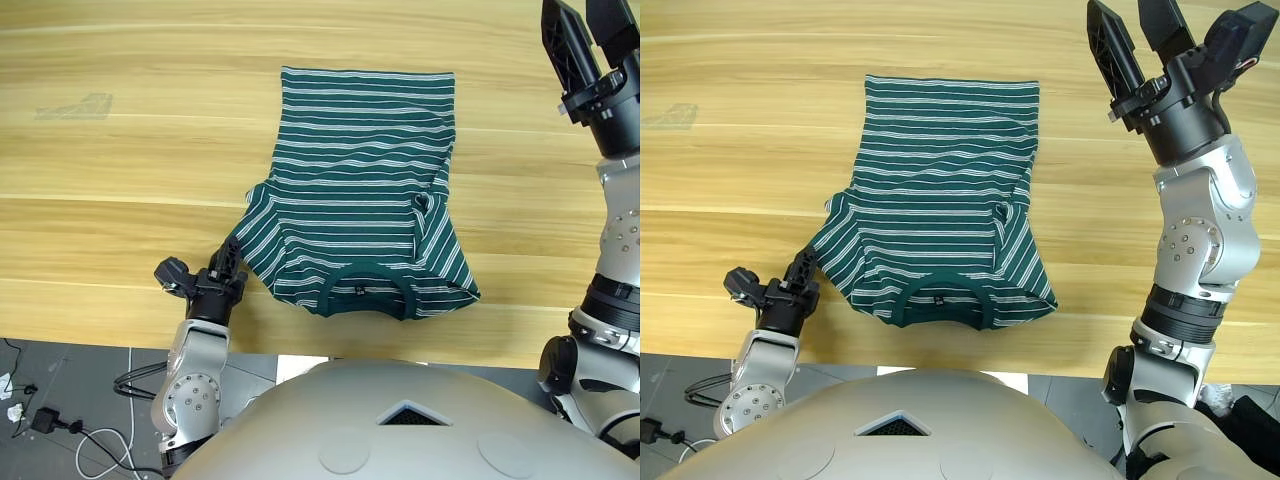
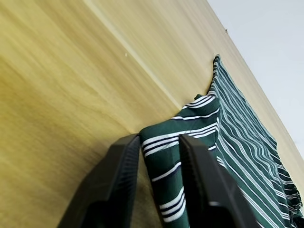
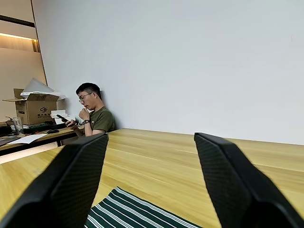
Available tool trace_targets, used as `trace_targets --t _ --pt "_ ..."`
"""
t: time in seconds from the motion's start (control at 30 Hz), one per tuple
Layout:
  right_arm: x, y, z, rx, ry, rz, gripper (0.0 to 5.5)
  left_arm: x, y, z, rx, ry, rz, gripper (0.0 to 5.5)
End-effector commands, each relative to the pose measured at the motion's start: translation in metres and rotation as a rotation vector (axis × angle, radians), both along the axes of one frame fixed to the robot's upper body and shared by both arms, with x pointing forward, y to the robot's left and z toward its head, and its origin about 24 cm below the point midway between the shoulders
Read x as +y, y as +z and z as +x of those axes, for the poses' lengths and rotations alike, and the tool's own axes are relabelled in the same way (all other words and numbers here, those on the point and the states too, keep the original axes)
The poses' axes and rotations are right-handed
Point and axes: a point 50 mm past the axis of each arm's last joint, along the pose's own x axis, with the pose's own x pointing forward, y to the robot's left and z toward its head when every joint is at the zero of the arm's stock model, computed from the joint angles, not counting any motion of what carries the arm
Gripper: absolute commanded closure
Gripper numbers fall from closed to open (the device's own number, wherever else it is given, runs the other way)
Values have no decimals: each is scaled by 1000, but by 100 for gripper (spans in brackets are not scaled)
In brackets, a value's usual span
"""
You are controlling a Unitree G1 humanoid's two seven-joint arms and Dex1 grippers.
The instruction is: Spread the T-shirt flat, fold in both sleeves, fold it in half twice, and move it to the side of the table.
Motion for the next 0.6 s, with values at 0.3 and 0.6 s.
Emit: trace_targets --t 0.3,0.6 --pt "1 -2 0 -4 -5 2 211 -2 -14 -10 96 -10 14 549" --pt "2 -6 0 5 -1 3 211 -4 -6 -7 24 -12 34 549"
